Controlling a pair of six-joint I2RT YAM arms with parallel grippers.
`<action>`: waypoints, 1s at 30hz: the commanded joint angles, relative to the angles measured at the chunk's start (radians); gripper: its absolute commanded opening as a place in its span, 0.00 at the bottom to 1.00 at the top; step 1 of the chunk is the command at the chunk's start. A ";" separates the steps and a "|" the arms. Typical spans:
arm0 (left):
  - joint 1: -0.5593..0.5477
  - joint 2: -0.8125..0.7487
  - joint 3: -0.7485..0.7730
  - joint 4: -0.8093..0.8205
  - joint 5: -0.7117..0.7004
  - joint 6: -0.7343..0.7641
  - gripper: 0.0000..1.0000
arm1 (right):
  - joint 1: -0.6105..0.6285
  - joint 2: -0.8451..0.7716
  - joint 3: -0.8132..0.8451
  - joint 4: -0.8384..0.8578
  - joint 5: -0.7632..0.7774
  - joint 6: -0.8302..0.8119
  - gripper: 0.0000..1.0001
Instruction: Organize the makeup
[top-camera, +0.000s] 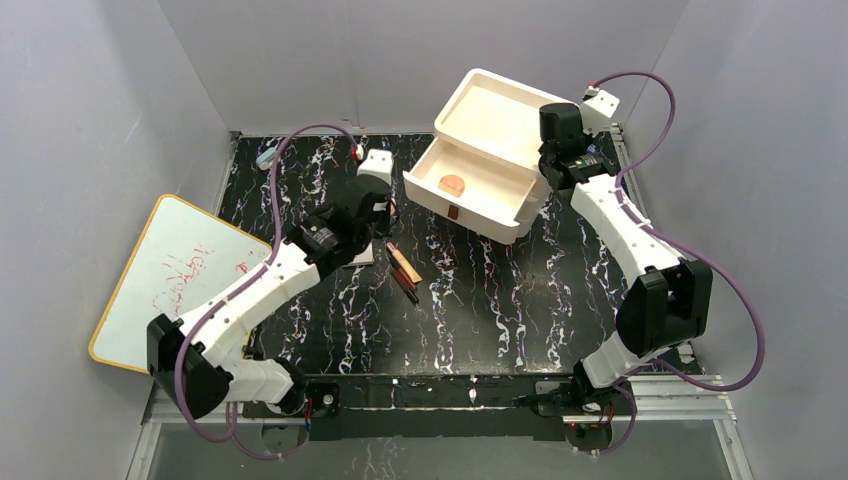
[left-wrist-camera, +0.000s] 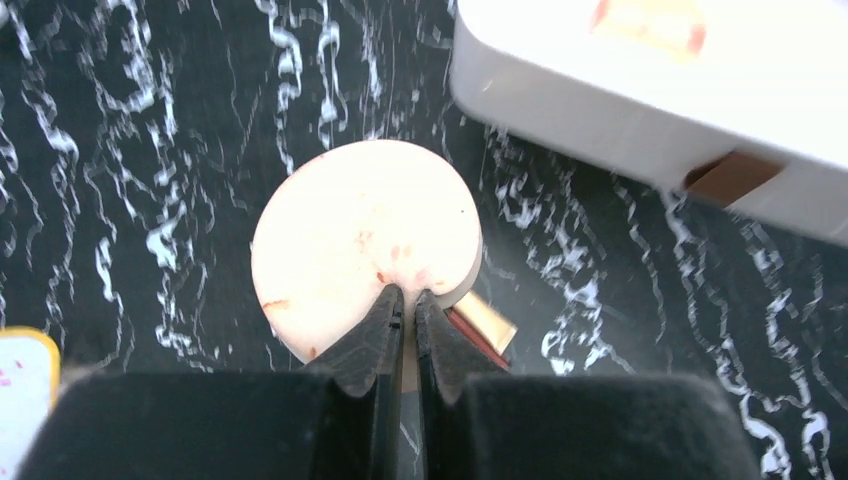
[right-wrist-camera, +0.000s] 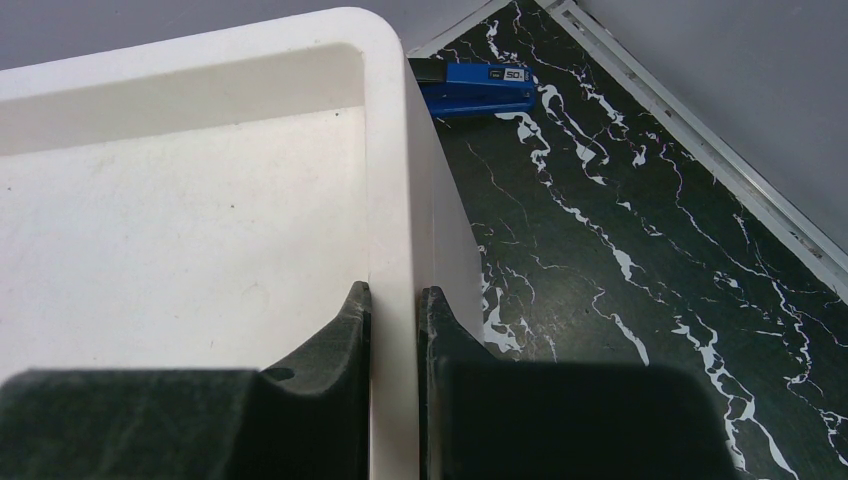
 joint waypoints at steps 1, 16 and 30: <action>0.006 0.036 0.167 -0.078 0.006 0.069 0.00 | -0.019 0.050 -0.070 -0.203 -0.046 0.021 0.01; 0.004 0.493 0.717 -0.072 0.261 0.156 0.00 | -0.019 0.038 -0.077 -0.207 -0.045 0.018 0.01; 0.005 0.588 0.708 0.023 0.328 0.157 0.52 | -0.018 0.053 -0.079 -0.204 -0.050 0.020 0.01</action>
